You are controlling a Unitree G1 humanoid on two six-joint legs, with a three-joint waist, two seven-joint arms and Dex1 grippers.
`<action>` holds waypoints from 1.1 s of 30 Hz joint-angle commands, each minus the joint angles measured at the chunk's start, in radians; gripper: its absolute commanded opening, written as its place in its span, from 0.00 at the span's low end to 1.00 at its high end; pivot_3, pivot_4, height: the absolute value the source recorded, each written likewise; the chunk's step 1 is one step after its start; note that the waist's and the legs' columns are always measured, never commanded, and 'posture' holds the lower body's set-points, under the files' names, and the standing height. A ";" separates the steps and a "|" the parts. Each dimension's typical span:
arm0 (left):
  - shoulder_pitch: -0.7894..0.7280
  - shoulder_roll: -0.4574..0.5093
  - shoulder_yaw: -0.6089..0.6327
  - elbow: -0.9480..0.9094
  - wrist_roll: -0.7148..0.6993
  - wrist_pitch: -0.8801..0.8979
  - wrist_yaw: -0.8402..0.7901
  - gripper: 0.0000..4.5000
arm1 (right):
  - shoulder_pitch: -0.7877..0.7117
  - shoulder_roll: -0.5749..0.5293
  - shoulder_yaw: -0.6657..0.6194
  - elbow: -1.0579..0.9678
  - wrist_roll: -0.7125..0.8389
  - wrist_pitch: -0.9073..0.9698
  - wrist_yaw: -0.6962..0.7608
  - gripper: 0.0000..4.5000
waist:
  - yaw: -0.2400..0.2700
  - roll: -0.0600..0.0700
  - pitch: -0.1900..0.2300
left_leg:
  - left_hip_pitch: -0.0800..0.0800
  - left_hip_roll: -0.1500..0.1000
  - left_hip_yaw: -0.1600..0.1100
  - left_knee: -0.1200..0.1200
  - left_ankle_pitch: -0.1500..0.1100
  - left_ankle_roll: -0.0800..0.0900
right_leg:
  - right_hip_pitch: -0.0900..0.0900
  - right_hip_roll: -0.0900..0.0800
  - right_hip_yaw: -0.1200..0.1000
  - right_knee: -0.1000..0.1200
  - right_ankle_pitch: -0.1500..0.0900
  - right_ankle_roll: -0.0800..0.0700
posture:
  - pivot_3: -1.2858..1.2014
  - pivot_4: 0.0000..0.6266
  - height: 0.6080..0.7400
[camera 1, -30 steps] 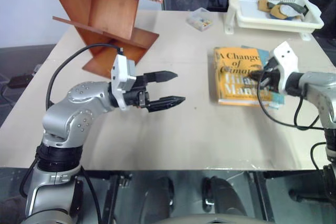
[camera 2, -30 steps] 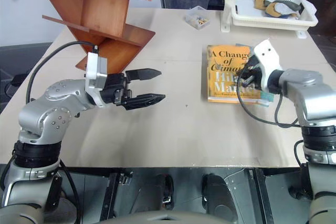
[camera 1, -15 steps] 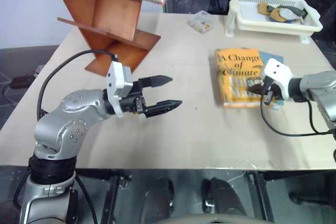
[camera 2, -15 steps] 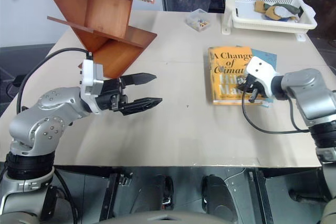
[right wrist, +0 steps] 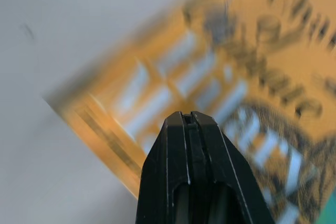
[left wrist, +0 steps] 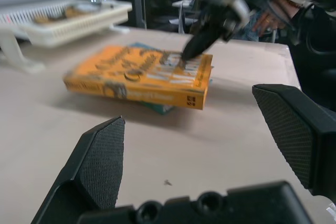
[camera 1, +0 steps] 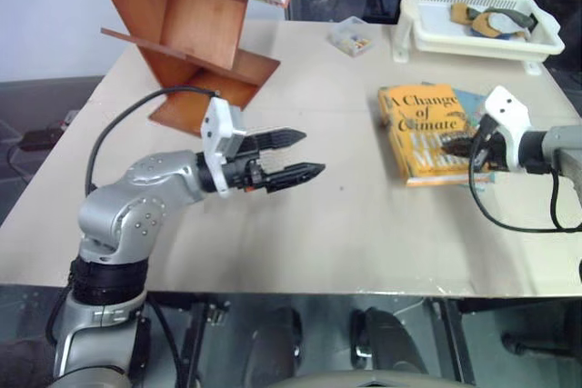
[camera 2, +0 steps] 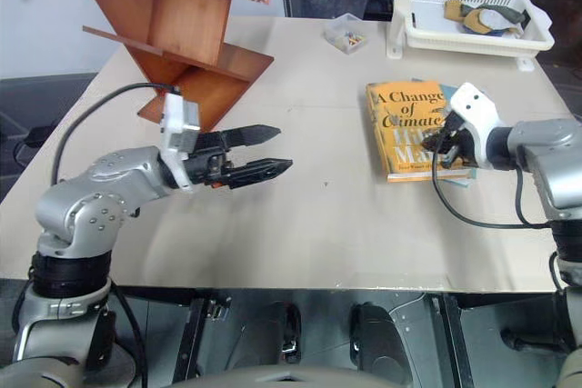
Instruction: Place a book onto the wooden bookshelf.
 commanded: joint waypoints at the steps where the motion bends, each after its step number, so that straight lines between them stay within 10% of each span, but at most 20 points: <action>1: -0.068 -0.093 -0.004 0.095 -0.025 0.086 0.118 1.00 | 0.142 0.093 -0.175 -0.370 0.077 0.137 -0.165 0.19 | 0.008 0.000 0.000 | -0.001 0.000 -0.001 0.000 0.000 0.000 | 0.000 0.000 -0.001 0.000 0.000 0.000 | 0.52 0.24 1.00; 8: -0.344 -0.364 0.117 0.616 -0.065 0.211 0.314 1.00 | 0.321 0.288 -0.117 -0.838 0.033 0.291 -0.508 0.92 | 0.000 -0.001 0.000 | -0.010 -0.002 -0.007 0.006 0.000 0.000 | -0.004 -0.001 -0.006 0.001 0.000 0.001 | 0.52 0.24 1.00; 18: -0.727 -0.604 0.192 1.484 0.121 -0.047 0.256 1.00 | 0.369 0.346 0.111 -0.860 -0.066 0.227 -0.841 0.92 | -0.002 -0.002 0.000 | -0.014 -0.004 -0.007 0.004 0.000 0.000 | -0.007 0.000 -0.006 -0.002 0.000 0.000 | 0.52 0.24 1.00; 31: -0.812 -0.734 0.306 1.637 0.250 -0.214 0.255 1.00 | 0.348 0.344 0.155 -0.860 -0.045 0.249 -1.006 0.92 | -0.005 -0.002 0.000 | -0.014 -0.003 -0.007 0.002 0.000 0.001 | -0.008 0.000 -0.006 -0.002 0.000 0.000 | 0.52 0.24 1.00; 33: -0.812 -0.741 0.327 1.639 0.257 -0.220 0.265 0.88 | 0.351 0.333 0.151 -0.860 -0.030 0.248 -1.024 0.94 | -0.004 -0.002 0.000 | -0.014 -0.003 -0.008 0.002 0.000 0.001 | -0.008 0.000 -0.006 -0.001 0.000 0.000 | 0.52 0.24 1.00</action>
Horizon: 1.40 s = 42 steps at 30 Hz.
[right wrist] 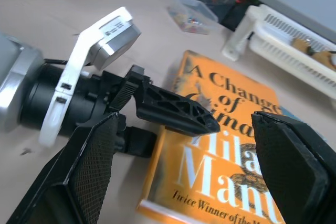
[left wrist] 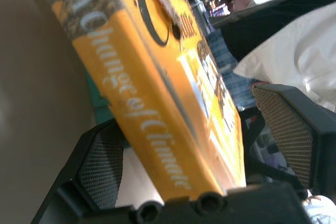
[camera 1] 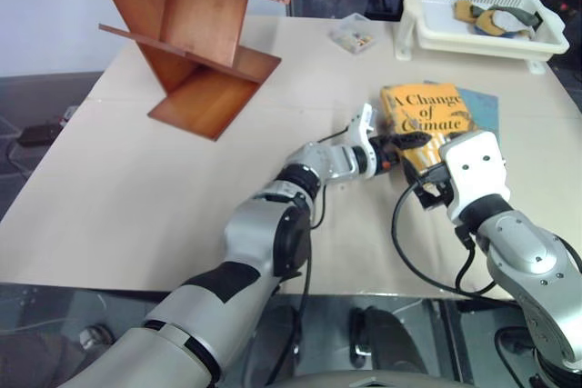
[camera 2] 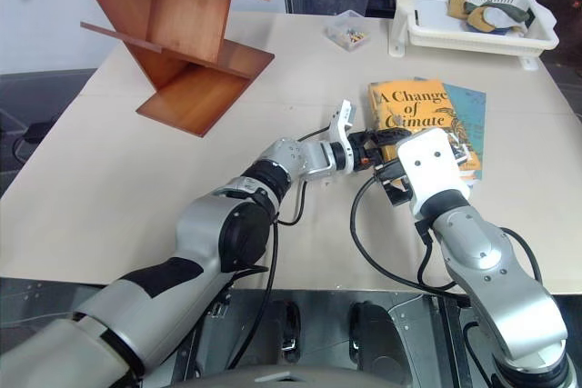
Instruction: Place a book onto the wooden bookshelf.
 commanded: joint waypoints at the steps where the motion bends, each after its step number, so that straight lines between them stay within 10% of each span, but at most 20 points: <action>1: -0.028 -0.015 0.038 0.004 0.012 -0.015 0.004 0.82 | -0.007 -0.021 -0.016 -0.035 0.024 -0.010 -0.037 0.94 | 0.000 0.000 0.000 | 0.000 0.000 0.000 0.000 0.000 0.000 | 0.000 0.000 0.000 0.000 0.000 0.000 | 0.52 0.24 1.00; 5: -0.029 -0.018 0.067 0.006 0.028 -0.025 0.012 0.42 | 0.000 -0.046 -0.027 -0.035 0.076 -0.020 -0.079 0.94 | 0.001 0.000 0.000 | 0.000 0.000 0.000 0.000 0.000 0.000 | 0.000 0.000 0.000 0.000 0.000 0.000 | 0.52 0.24 1.00; 21: -0.020 0.068 0.206 -0.014 -0.005 0.050 0.049 0.42 | 0.041 -0.187 -0.078 -0.035 0.324 -0.069 -0.232 0.94 | -0.001 0.000 0.000 | 0.000 0.000 0.000 0.000 0.000 0.000 | 0.000 0.000 0.000 0.000 0.000 0.000 | 0.52 0.24 1.00; 25: -0.016 0.108 0.206 -0.033 -0.002 0.093 0.019 0.13 | 0.062 -0.215 -0.092 -0.035 0.365 -0.091 -0.239 0.94 | -0.001 0.000 0.000 | 0.000 0.000 0.000 0.000 0.000 0.000 | 0.000 0.000 0.000 0.000 0.000 0.000 | 0.52 0.24 1.00; 32: -0.025 0.188 0.202 -0.118 -0.031 0.227 -0.050 0.13 | 0.098 -0.247 -0.129 -0.035 0.391 -0.115 -0.198 0.94 | 0.000 0.000 0.000 | 0.000 0.000 0.000 0.000 0.000 0.000 | 0.000 0.000 0.000 0.000 0.000 0.000 | 0.52 0.24 1.00; 42: 0.250 0.410 -0.143 -1.023 -0.024 0.358 -0.297 0.13 | 0.230 -0.236 -0.234 -0.035 0.403 -0.283 -0.027 0.94 | -0.022 0.000 0.000 | 0.002 0.002 0.001 -0.001 0.003 -0.004 | 0.000 0.001 0.003 0.002 0.002 -0.003 | 0.52 0.24 1.00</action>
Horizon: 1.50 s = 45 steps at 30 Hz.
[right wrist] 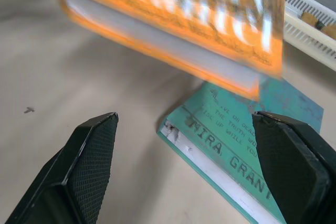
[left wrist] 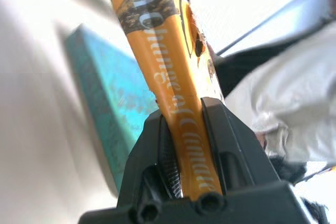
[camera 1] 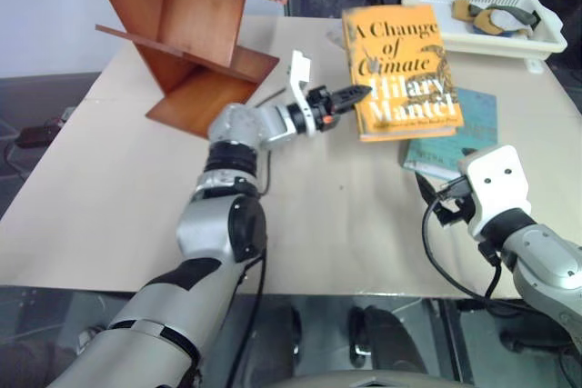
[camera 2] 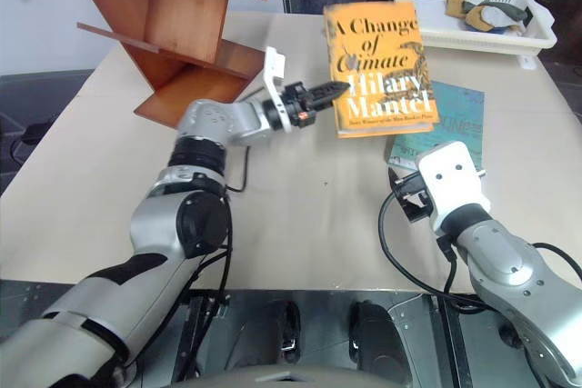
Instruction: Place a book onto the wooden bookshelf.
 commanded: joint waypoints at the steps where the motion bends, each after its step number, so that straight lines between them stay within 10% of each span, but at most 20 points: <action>1: 0.097 0.106 -0.131 -0.350 0.009 -0.066 -0.101 0.13 | 0.049 0.013 -0.079 -0.034 0.009 -0.168 0.101 0.94 | -0.007 0.000 0.000 | 0.000 0.000 0.001 0.000 0.000 0.000 | -0.001 0.000 0.001 0.000 0.000 0.000 | 0.52 0.24 1.00; 11: 0.303 0.486 -0.210 -0.603 0.301 -0.944 -0.392 0.13 | 0.090 -0.008 -0.205 0.004 0.167 -0.377 0.437 0.94 | 0.005 0.000 0.000 | 0.003 0.001 0.000 0.002 -0.002 0.004 | 0.002 0.001 0.000 0.000 -0.002 0.001 | 0.52 0.24 1.00; 20: 0.084 0.778 -0.196 -0.189 0.390 -1.514 -0.653 0.13 | -0.162 0.034 -0.153 0.137 0.306 -0.428 0.579 0.94 | 0.016 0.000 0.000 | 0.001 0.001 0.001 0.002 -0.003 0.004 | 0.001 0.002 0.000 -0.002 -0.001 0.002 | 0.52 0.24 1.00; 26: -0.193 0.886 -0.340 0.257 0.689 -1.895 -0.576 0.13 | -0.295 0.072 -0.073 0.206 0.259 -0.432 0.604 0.94 | 0.024 -0.004 0.000 | 0.000 0.001 0.005 0.003 -0.002 0.004 | 0.001 0.002 -0.002 -0.001 -0.002 0.002 | 0.52 0.24 1.00; 45: -0.514 0.914 -0.713 0.710 1.280 -1.991 -0.028 0.13 | -0.373 0.120 -0.008 0.195 0.193 -0.421 0.566 0.94 | 0.015 -0.007 0.001 | -0.005 0.003 0.010 0.003 -0.003 0.005 | -0.007 0.002 0.002 0.001 -0.002 0.003 | 0.52 0.24 1.00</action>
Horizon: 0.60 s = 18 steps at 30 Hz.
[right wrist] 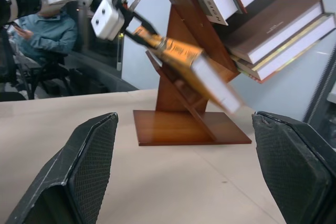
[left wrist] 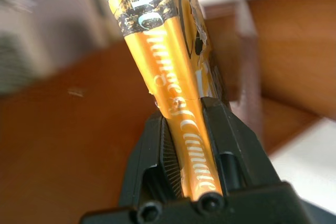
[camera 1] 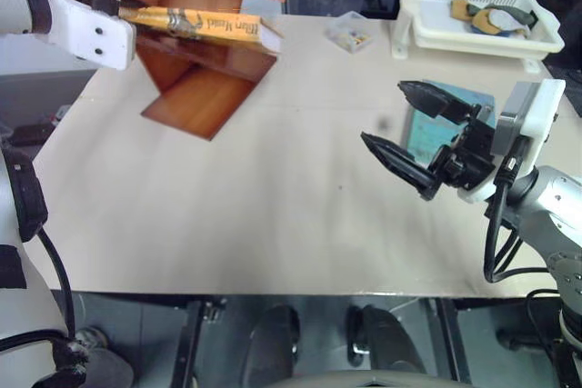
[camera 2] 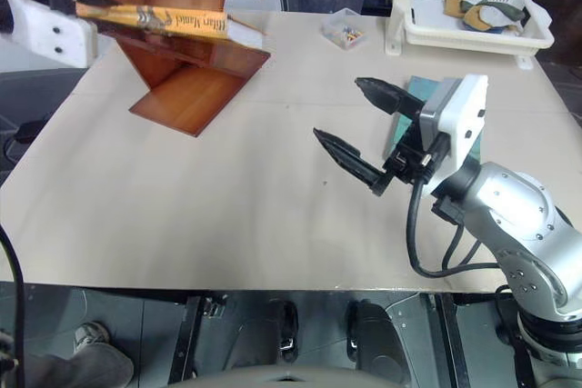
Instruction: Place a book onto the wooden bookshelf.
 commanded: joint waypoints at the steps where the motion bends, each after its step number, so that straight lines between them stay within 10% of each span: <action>1: -0.046 0.040 -0.040 0.021 0.077 0.037 0.107 0.13 | -0.036 0.006 0.004 -0.026 -0.007 -0.013 0.009 0.94 | 0.000 0.000 0.000 | 0.000 0.000 0.000 0.000 0.000 0.000 | 0.000 0.000 0.000 0.000 0.000 0.000 | 0.52 0.24 1.00; 8: -0.027 0.056 -0.073 0.052 0.128 0.105 0.206 0.13 | -0.057 0.016 0.019 -0.018 -0.028 -0.011 0.025 0.94 | 0.001 0.000 0.000 | 0.003 0.000 0.002 0.000 0.000 0.000 | 0.001 0.000 0.002 0.002 0.000 0.000 | 0.52 0.24 1.00; 14: 0.009 0.097 0.018 0.059 0.022 0.137 0.150 0.69 | -0.066 0.018 0.022 -0.006 -0.029 -0.005 0.031 0.94 | -0.022 -0.001 0.000 | 0.003 0.001 0.003 0.000 0.000 0.000 | 0.000 0.000 0.004 0.002 0.000 0.000 | 0.52 0.24 1.00; 18: 0.082 0.125 0.193 0.053 -0.183 0.122 -0.019 0.81 | -0.074 0.020 0.024 0.016 -0.037 -0.007 0.045 0.94 | -0.021 -0.001 0.000 | 0.003 0.000 0.004 0.000 0.000 0.000 | 0.000 -0.001 0.004 0.001 0.002 -0.003 | 0.52 0.24 1.00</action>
